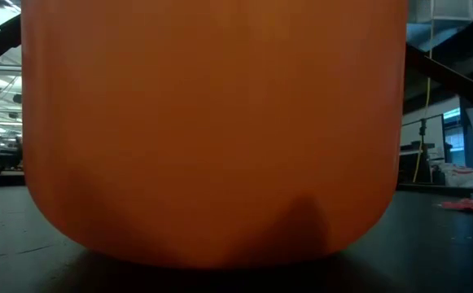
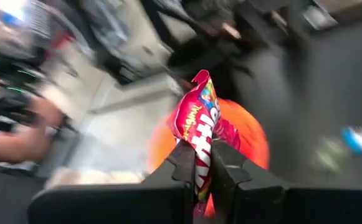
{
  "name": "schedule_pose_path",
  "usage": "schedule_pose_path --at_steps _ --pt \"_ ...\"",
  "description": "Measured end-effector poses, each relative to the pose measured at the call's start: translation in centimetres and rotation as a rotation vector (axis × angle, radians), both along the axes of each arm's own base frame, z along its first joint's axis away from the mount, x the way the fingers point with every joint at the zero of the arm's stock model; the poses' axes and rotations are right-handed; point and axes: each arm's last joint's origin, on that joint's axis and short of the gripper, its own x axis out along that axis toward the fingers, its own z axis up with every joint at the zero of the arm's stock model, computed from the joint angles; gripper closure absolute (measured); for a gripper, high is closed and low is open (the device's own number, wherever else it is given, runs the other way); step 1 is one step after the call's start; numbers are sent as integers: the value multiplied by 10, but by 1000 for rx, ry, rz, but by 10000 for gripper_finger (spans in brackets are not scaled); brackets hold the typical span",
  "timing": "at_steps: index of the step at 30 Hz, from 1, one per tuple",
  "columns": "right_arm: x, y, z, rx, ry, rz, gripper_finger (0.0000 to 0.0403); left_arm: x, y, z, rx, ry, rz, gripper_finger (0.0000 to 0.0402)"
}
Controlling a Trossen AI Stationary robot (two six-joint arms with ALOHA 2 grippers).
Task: Sort candy
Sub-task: Put the red candy into the orange bucket
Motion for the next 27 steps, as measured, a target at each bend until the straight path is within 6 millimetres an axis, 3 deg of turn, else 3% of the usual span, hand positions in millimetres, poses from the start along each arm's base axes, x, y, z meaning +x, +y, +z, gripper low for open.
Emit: schedule_pose_path --at_steps 7,12,21,27 --pt "5 27 16 19 -249 105 381 1 1 4 -16 -41 9 288" --pt "20 33 2 -5 -219 100 381 1 1 8 -4 -76 10 288" --pt "53 26 -29 -35 -118 92 377 0 1 19 32 -178 24 288" --pt "58 25 -34 -30 -104 129 316 0 1 19 33 -175 23 288"
